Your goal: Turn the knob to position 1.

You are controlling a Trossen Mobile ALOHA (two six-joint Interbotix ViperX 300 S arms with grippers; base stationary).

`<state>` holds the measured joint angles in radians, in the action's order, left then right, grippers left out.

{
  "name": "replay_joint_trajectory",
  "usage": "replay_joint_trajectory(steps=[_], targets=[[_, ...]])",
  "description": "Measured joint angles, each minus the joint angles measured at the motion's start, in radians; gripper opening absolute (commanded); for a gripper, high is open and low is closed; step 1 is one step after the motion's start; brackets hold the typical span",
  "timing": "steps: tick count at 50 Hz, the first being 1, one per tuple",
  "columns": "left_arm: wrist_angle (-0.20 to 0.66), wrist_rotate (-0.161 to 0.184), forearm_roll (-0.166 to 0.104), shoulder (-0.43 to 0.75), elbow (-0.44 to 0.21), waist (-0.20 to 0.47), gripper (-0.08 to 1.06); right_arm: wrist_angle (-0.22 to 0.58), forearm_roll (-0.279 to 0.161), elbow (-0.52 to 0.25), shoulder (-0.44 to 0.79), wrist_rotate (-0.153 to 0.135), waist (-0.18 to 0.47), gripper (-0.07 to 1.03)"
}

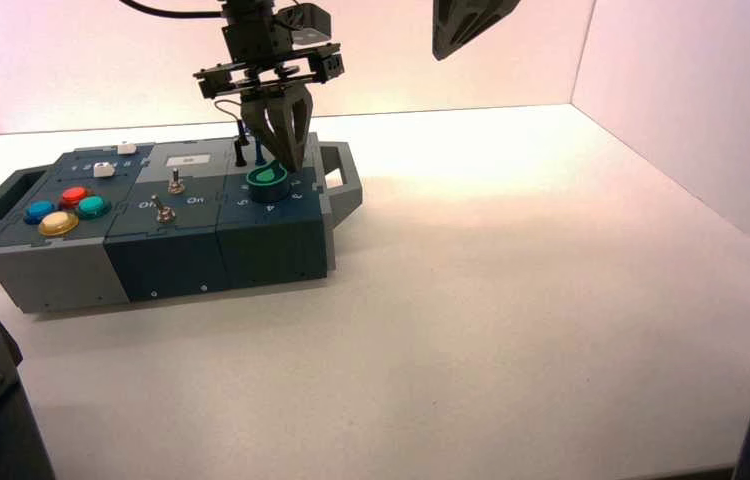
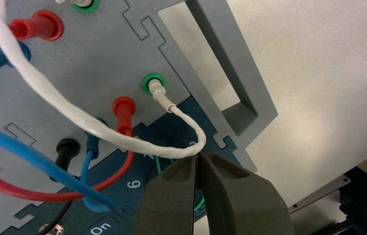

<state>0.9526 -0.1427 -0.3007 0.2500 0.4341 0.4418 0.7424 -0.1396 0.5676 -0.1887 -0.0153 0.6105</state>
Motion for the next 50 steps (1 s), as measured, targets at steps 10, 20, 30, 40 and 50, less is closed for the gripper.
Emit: replay_joint_trajectory(steps=[10, 20, 30, 40, 50], targets=[[0.000, 0.000, 0.000, 0.008, -0.006, -0.003, -0.03, 0.000, -0.002, 0.000, 0.002, 0.000, 0.000, -0.02], [-0.002, -0.003, 0.000, 0.008, -0.008, -0.014, -0.03, 0.000, 0.000, 0.003, 0.000, 0.000, 0.000, -0.02], [-0.002, -0.009, 0.000, 0.008, -0.006, -0.031, -0.03, 0.000, 0.000, 0.005, 0.000, 0.000, 0.000, -0.02], [0.000, -0.009, 0.000, 0.008, -0.008, -0.032, -0.03, 0.000, -0.002, 0.005, 0.002, 0.000, 0.000, -0.02], [0.005, -0.014, 0.000, 0.011, -0.017, -0.032, -0.03, 0.000, -0.002, 0.003, 0.002, 0.000, 0.000, -0.02]])
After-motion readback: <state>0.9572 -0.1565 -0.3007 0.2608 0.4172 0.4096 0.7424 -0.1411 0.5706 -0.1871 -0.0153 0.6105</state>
